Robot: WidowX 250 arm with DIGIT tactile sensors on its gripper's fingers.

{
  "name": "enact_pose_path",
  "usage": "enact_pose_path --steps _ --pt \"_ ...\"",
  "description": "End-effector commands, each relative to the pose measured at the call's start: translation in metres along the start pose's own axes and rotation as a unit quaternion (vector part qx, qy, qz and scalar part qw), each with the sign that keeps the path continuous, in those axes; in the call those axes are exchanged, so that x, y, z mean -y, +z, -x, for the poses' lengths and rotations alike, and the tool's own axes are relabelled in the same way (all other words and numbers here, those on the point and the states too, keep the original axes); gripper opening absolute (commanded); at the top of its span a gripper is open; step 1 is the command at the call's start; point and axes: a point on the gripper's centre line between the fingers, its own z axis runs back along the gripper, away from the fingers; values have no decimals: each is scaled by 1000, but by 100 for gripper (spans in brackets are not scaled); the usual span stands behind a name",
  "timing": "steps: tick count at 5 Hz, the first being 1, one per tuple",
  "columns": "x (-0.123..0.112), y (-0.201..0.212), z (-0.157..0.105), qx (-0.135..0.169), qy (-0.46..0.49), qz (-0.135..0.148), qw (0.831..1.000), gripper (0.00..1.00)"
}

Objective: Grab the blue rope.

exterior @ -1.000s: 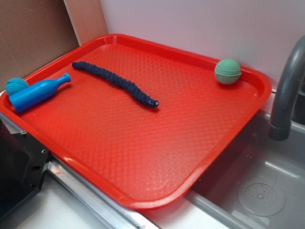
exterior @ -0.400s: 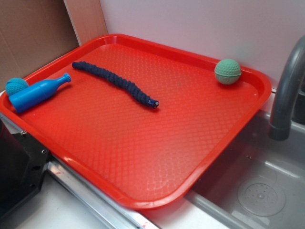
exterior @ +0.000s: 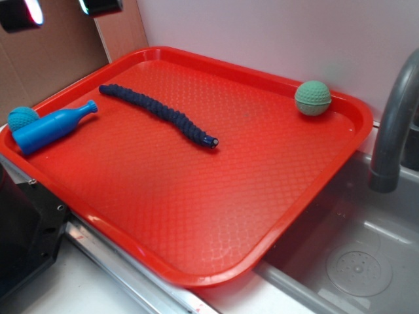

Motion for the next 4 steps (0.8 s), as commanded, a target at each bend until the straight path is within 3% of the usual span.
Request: enact_pose_path --steps 1,2,3,4 --pt "24 -37 -31 60 120 3 991 100" --pt "37 -77 -50 84 154 5 985 100" --pt "49 -106 -57 82 127 25 988 100" --pt "54 -130 -53 50 77 40 995 100"
